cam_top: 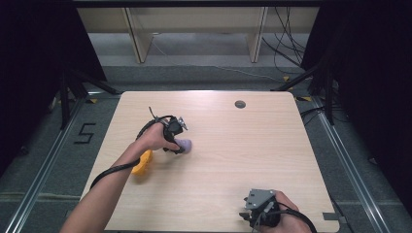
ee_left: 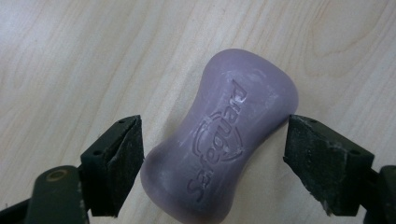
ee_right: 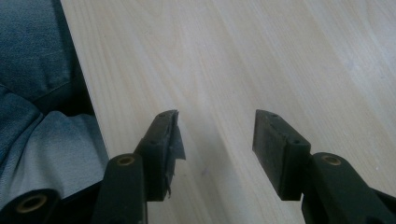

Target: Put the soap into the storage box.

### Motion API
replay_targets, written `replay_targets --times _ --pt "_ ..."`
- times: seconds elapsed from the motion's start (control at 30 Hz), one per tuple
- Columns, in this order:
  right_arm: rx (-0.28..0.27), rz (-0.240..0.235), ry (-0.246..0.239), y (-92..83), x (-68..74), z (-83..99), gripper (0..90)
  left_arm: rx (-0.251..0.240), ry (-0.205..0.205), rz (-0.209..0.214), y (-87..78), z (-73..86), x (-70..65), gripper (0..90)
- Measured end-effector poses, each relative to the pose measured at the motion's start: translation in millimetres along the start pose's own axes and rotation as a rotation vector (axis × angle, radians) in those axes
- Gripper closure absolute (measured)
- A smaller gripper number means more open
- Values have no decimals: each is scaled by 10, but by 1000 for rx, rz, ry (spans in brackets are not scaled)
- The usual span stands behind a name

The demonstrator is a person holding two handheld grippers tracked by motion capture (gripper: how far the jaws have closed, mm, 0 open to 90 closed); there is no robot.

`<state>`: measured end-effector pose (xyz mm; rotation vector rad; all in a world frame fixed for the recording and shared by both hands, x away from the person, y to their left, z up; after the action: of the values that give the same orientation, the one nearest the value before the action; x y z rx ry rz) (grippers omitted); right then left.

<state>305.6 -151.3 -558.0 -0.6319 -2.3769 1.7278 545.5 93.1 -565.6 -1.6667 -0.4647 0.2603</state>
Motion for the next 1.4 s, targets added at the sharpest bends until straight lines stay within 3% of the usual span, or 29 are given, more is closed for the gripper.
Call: replay_targets --times 0.13,0.17,0.3,0.33,0.47,0.63,0.77,0.8,1.0,1.17,1.4 --pt "3 1 2 8 -2 2 504 -11 7 4 11 -29 4 174" --pt "5 3 3 11 -5 5 503 -31 -12 12 26 -48 -6 173" --pt "6 18 7 13 -24 11 502 10 4 15 86 -7 -14 189" --pt "9 6 30 3 -6 20 502 20 12 10 102 4 -6 193" --pt "3 3 9 9 -10 9 502 36 21 12 120 21 -6 257" --pt "4 1 6 11 -9 9 502 43 -14 30 116 26 -37 346" --pt "-2 2 13 16 -8 4 502 85 -15 33 95 63 -48 427" --pt "6 -3 11 11 -5 11 502 90 -34 41 90 64 -62 436" --pt "8 -4 12 13 -5 13 502 82 -69 62 96 48 -70 435" --pt "9 -6 14 16 -6 14 501 65 -89 82 124 21 -86 367" --pt "9 -7 13 22 -7 12 499 75 -96 87 116 17 -84 450"
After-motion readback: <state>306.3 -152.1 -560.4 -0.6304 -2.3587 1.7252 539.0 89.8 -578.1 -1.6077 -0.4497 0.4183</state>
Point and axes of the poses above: each handheld gripper's, and its own axes: y roughly forward along the jaws, z roughly out of its underside, x roughly to its left, the point moved 10 cm from there along y, roughly forward along the jaws, and after that the axes turned 13 degrees about x, right-handed, at the moved point
